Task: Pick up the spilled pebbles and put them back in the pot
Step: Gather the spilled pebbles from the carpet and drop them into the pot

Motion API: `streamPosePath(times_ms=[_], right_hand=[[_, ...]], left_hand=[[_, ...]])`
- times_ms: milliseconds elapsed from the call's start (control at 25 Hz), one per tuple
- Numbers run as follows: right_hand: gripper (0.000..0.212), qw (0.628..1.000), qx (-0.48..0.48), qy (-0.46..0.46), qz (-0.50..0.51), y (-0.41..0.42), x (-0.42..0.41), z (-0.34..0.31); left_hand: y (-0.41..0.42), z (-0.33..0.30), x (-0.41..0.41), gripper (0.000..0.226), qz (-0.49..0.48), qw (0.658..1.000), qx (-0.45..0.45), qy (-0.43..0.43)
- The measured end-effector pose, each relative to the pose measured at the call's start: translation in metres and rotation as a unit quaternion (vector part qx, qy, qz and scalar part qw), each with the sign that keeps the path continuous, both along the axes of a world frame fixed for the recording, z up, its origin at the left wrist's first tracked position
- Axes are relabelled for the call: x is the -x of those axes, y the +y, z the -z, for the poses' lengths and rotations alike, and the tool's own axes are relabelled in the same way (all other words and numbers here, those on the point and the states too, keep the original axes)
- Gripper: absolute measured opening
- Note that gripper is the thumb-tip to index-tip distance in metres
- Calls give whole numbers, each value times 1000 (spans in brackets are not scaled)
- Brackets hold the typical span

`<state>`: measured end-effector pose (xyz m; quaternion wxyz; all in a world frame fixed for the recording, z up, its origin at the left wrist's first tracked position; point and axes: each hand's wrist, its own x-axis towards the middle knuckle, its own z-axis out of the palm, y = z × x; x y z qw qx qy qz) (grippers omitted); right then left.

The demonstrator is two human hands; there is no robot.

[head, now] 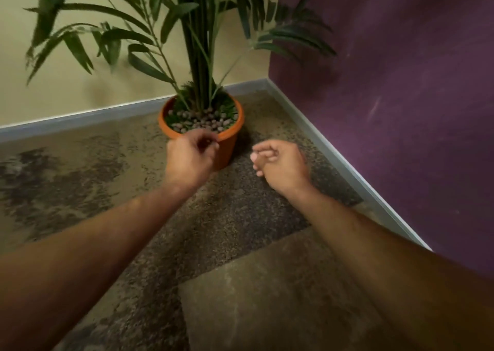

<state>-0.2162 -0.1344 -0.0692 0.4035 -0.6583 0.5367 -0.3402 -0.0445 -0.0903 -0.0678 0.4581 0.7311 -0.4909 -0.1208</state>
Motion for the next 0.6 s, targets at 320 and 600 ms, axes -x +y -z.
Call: streamPosePath(times_ms=[320, 600], right_hand=[[30, 995, -36, -80, -52, -61, -108, -41], [30, 999, 37, -32, 22, -50, -65, -17]], left_hand=[[-61, -45, -67, 29, -100, 992, -19, 76], [-41, -25, -74, 22, -67, 996, 1, 63]])
